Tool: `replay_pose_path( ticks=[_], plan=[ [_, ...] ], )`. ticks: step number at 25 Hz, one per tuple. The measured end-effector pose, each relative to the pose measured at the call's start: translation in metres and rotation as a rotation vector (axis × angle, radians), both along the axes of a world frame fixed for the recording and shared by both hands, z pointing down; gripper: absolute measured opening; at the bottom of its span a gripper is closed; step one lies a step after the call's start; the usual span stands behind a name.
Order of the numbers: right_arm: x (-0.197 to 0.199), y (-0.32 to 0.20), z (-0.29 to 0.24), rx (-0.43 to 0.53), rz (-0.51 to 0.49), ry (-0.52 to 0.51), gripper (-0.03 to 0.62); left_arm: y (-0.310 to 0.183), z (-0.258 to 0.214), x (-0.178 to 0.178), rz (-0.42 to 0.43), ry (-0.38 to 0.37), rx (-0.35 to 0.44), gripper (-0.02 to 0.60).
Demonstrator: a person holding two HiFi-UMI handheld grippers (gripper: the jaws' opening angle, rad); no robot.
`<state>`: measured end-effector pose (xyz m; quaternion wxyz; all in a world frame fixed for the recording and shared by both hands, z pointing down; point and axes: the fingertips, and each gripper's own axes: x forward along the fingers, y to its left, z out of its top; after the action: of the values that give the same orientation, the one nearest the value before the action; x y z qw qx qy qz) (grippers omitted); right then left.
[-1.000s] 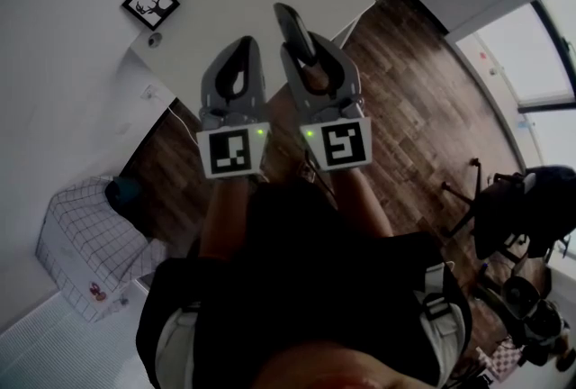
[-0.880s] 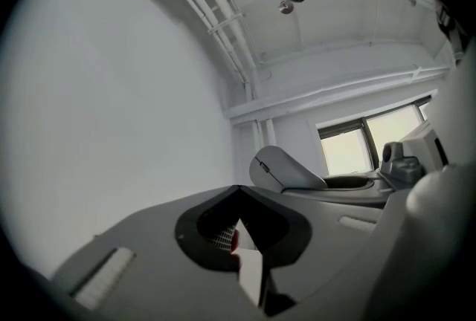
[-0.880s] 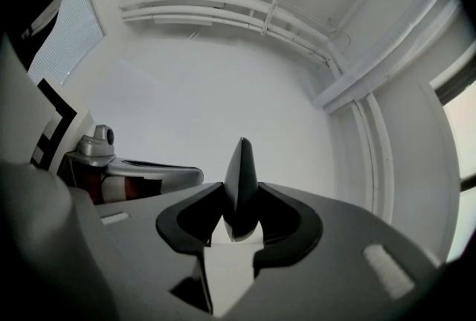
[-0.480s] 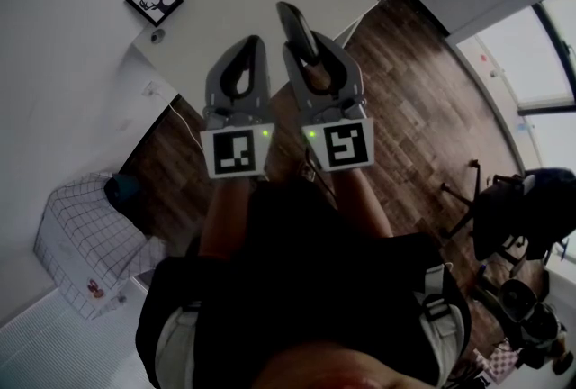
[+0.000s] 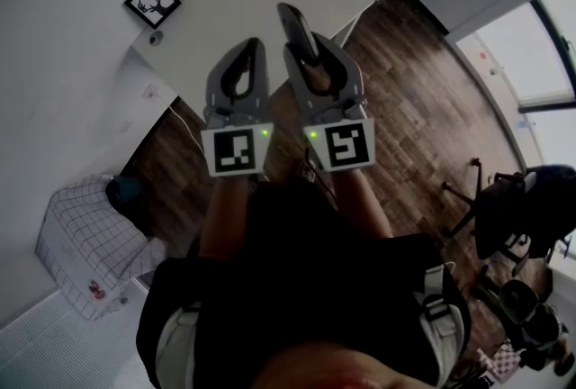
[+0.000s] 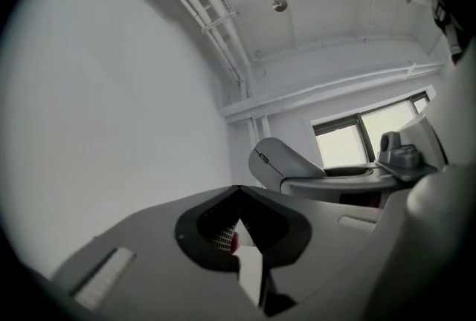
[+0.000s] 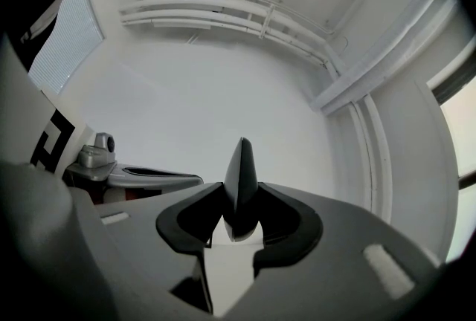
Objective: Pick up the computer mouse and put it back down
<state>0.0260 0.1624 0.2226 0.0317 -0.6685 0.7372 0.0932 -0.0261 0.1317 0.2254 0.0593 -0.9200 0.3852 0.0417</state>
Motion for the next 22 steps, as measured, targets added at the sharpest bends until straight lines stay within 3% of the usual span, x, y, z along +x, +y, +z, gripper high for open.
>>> replay_pose_path(
  ticks=[15, 22],
  plan=[
    [0.077, 0.034, 0.003, 0.009, 0.027, -0.023, 0.153, 0.018, 0.002, 0.064, 0.008, 0.007, 0.015, 0.0],
    [0.095, 0.016, 0.015, -0.017, -0.001, -0.056, 0.153, 0.0, 0.015, 0.08, -0.007, -0.004, -0.009, 0.0]
  ],
)
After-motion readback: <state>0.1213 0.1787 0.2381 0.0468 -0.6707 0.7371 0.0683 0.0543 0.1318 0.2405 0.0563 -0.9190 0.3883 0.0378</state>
